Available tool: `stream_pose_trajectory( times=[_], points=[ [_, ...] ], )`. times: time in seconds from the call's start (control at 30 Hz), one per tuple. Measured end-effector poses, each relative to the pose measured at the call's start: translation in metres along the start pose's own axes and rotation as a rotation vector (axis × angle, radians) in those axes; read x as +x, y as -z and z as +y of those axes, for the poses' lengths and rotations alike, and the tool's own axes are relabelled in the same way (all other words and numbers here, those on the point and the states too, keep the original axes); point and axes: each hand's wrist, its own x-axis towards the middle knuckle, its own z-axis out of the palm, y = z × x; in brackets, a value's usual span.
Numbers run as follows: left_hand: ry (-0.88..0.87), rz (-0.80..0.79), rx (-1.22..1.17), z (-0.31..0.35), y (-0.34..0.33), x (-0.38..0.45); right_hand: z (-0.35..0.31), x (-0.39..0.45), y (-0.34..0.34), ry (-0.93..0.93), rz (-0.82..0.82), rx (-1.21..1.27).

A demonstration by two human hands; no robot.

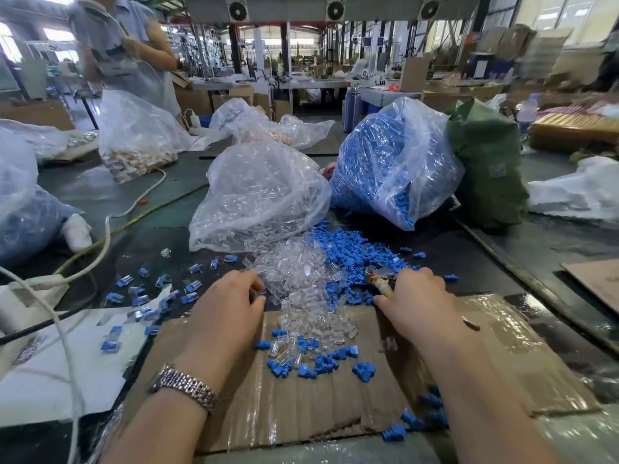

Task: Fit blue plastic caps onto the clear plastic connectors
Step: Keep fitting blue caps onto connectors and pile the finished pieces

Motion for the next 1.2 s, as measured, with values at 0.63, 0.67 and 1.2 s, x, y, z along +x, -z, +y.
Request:
stream_pose_trajectory(
  times=[0.63, 0.67, 1.2],
  points=[
    [0.271, -0.2, -0.875, 0.0, 0.007, 0.002, -0.023, 0.006, -0.015, 0.362, 0.182, -0.141],
    [0.322, -0.236, -1.012, -0.001, 0.008, 0.002, -0.023, 0.007, -0.016, 0.362, 0.198, -0.133],
    [0.349, -0.597, -1.554, 0.012, 0.013, 0.0, -0.027, -0.017, 0.005, 0.447, -0.062, 1.063]
  ],
)
